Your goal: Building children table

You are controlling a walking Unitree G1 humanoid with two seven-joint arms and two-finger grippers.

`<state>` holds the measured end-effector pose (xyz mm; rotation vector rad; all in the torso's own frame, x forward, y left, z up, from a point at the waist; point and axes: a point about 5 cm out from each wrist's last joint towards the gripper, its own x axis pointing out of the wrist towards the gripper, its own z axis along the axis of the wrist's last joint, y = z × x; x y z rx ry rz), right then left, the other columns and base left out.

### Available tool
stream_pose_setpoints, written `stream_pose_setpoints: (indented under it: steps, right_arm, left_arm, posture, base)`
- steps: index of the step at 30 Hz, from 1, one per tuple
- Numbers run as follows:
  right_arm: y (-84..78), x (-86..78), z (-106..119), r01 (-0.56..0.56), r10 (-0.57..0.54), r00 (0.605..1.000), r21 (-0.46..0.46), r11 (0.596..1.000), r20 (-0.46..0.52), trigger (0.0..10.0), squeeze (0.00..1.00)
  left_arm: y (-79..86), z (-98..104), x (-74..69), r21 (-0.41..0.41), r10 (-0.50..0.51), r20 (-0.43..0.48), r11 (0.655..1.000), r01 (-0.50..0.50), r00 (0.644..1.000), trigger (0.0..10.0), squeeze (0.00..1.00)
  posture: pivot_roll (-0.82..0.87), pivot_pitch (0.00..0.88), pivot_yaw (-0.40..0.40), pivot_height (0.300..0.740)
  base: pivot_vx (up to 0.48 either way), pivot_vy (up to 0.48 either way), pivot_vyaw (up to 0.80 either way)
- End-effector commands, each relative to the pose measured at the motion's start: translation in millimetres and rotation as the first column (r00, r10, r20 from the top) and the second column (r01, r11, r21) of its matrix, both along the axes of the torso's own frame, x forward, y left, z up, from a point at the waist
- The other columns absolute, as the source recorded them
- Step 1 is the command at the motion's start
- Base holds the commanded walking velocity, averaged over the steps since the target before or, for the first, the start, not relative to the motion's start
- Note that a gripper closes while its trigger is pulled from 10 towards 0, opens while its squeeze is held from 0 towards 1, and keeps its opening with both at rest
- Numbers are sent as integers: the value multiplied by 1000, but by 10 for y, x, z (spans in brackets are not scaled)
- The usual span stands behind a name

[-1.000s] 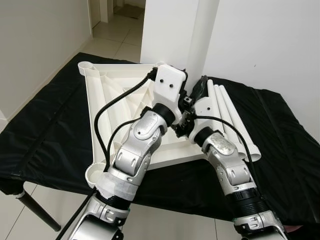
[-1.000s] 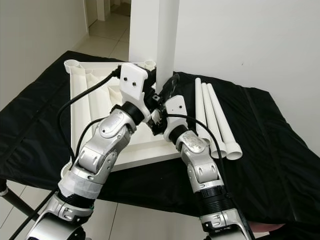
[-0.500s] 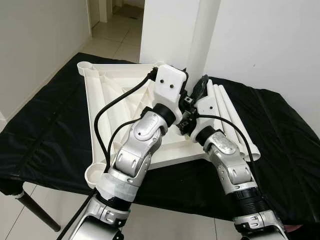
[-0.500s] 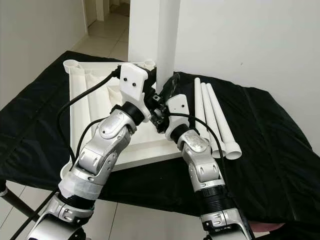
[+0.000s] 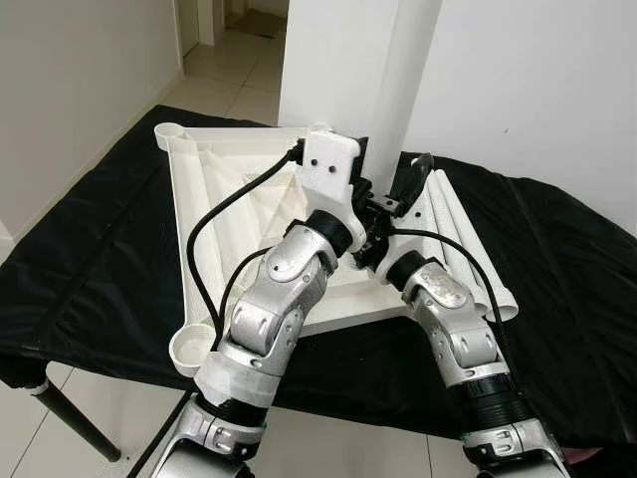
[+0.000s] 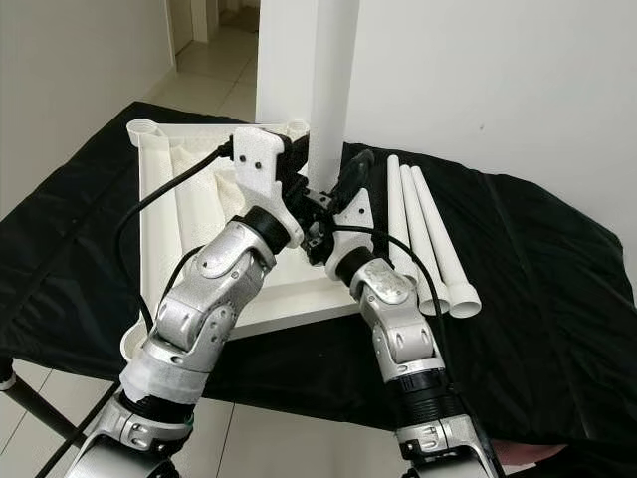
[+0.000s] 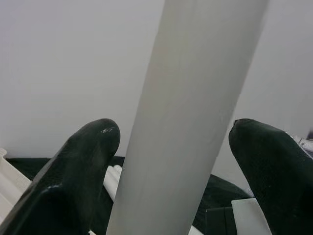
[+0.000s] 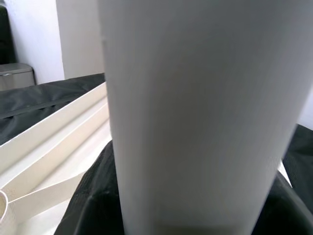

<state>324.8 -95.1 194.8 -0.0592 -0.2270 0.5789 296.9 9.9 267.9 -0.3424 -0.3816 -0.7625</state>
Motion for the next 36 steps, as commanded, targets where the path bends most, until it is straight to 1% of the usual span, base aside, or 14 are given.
stream_pose_setpoints:
  steps: [1, 5, 6, 9, 14, 17, 19, 21, 23, 24, 26, 30, 33, 36]
  right_arm:
    - [-1, 7, 4, 8, -8, 1000, 6, 1000, -2, 10000, 0]
    - [-26, 33, -27, 38, -38, 999, 28, 999, -26, 10000, 0]
    - [-55, 46, -50, 60, -59, 998, 38, 997, -39, 10000, 0]
    - [-61, 49, -55, 65, -63, 997, 40, 997, -42, 10000, 0]
    - [-151, 87, -94, 136, -131, 988, 72, 988, -76, 10000, 0]
    - [-180, 100, -104, 160, -153, 985, 78, 984, -85, 10000, 0]
    - [-252, 136, -122, 225, -215, 971, 96, 970, -109, 10000, 0]
    - [-252, 136, -122, 225, -215, 971, 96, 970, -109, 10000, 0]
    - [-356, 178, -142, 319, -299, 943, 136, 938, -148, 10000, 0]
    - [-356, 178, -142, 319, -299, 943, 136, 938, -148, 10000, 0]
    - [-467, 209, -164, 407, -375, 907, 176, 896, -191, 10000, 0]
    - [-508, 213, -171, 431, -396, 896, 185, 883, -199, 10000, 0]
    - [-533, 208, -171, 448, -416, 890, 180, 876, -188, 10000, 0]
    - [-544, 194, -173, 447, -420, 891, 175, 877, -172, 10000, 0]
  left_arm:
    - [-53, 128, -44, -74, -80, 17, 994, 81, 997, 10000, 0]
    - [51, 120, 3, -93, -41, 6, 995, 42, 999, 10000, 0]
    - [122, 107, 25, -101, -16, -3, 995, 16, 1000, 10000, 0]
    - [138, 104, 29, -103, -10, -5, 995, 10, 1000, 10000, 0]
    - [258, 81, 23, -108, 9, -11, 994, -10, 1000, 10000, 0]
    - [282, 71, 12, -103, 9, -10, 995, -10, 1000, 10000, 0]
    - [307, 60, -11, -88, 3, -4, 996, -4, 1000, 10000, 0]
    - [307, 60, -11, -88, 3, -4, 996, -4, 1000, 10000, 0]
    - [323, 11, -19, -41, 12, 7, 999, -12, 1000, 10000, 0]
    - [323, 11, -19, -41, 12, 7, 999, -12, 1000, 10000, 0]
    - [339, -96, -14, 33, 29, 3, 999, -30, 1000, 10000, 0]
    - [346, -206, 7, 79, 38, -36, 996, -35, 999, 10000, 0]
    - [358, -437, 53, 153, 70, -140, 987, -48, 988, 10000, 0]
    - [373, -562, 72, 215, 97, -169, 975, -59, 981, 10000, 0]
  posture:
    - [43, 0, -121, 740]
    - [45, 0, -123, 740]
    - [45, 0, -123, 740]
    - [45, 0, -123, 740]
    - [50, 0, -128, 740]
    - [50, 0, -129, 740]
    - [50, 0, -131, 740]
    - [50, 0, -131, 740]
    - [48, 0, -131, 740]
    - [48, 0, -131, 740]
    - [48, 0, -132, 740]
    - [47, 0, -129, 740]
    - [44, 0, -123, 740]
    - [44, 0, -120, 740]
  base:
    - [0, 0, 0]
    - [0, 0, 0]
    - [0, 0, 0]
    - [0, 0, 0]
    - [0, 0, 0]
    - [0, 0, 0]
    - [0, 0, 0]
    - [0, 0, 0]
    - [0, 0, 0]
    - [0, 0, 0]
    - [0, 0, 0]
    - [0, 0, 0]
    - [0, 0, 0]
    - [0, 0, 0]
